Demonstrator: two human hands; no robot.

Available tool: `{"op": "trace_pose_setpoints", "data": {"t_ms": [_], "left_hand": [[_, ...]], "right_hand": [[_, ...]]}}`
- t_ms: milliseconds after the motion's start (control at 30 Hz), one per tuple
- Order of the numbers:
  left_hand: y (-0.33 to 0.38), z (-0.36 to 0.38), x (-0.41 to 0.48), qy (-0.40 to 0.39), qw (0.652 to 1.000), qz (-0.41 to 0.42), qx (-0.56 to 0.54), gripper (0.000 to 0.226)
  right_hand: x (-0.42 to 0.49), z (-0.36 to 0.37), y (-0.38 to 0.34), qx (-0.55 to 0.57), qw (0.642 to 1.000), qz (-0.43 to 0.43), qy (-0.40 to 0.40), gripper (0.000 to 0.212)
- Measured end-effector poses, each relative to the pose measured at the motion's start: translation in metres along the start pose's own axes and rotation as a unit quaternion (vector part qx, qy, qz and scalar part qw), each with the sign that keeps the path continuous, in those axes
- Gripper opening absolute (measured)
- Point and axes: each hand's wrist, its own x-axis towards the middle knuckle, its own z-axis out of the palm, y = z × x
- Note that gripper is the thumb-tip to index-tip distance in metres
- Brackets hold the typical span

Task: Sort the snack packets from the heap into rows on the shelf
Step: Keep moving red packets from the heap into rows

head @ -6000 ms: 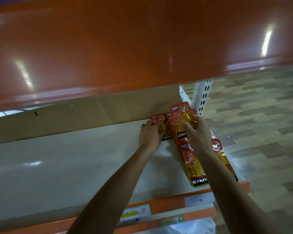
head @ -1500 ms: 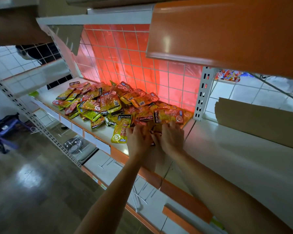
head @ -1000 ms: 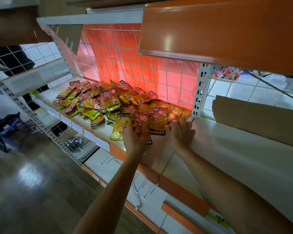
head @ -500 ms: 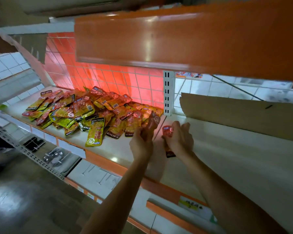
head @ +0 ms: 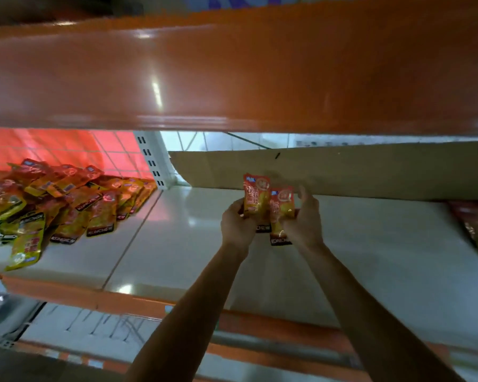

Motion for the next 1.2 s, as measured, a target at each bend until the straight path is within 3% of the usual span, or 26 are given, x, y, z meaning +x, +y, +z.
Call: {"op": "trace_pose_setpoints", "data": {"t_ms": [67,133,200,433,633,733,867,1033,1200], "left_hand": [[0.004,0.032,-0.011,-0.011,1.0,0.0,-0.009,0.033],[0.008,0.064,-0.022,-0.011,1.0,0.003,-0.024,0.026],[0.011,0.094,-0.033,-0.017,0.999,-0.002,-0.028,0.023],[0.021,0.194,-0.074,-0.079,0.997,-0.007,0.002,0.006],[0.034,0.254,-0.102,-0.15,0.988,-0.019,0.017,0.007],[0.038,0.28,-0.109,-0.18,0.983,-0.04,0.011,0.008],[0.037,0.31,-0.118,-0.212,0.976,-0.045,0.013,0.004],[0.035,0.337,-0.124,-0.222,0.974,-0.038,0.037,0.004],[0.034,0.353,-0.125,-0.227,0.971,-0.041,0.058,0.005]], "right_hand": [[0.003,-0.032,0.016,0.006,0.999,0.03,0.021,0.062],[0.007,-0.063,0.032,0.018,0.999,0.023,0.045,0.026],[0.008,-0.092,0.044,0.032,0.998,0.013,0.06,0.008],[0.016,-0.195,0.093,0.024,0.987,0.058,0.149,0.025],[0.016,-0.263,0.123,0.035,0.972,0.087,0.216,0.011],[0.016,-0.291,0.135,0.035,0.966,0.09,0.241,0.016],[0.013,-0.32,0.152,0.015,0.96,0.098,0.262,0.017],[0.012,-0.338,0.163,-0.003,0.96,0.132,0.245,0.035],[0.009,-0.349,0.17,-0.039,0.958,0.12,0.258,0.032]]}}
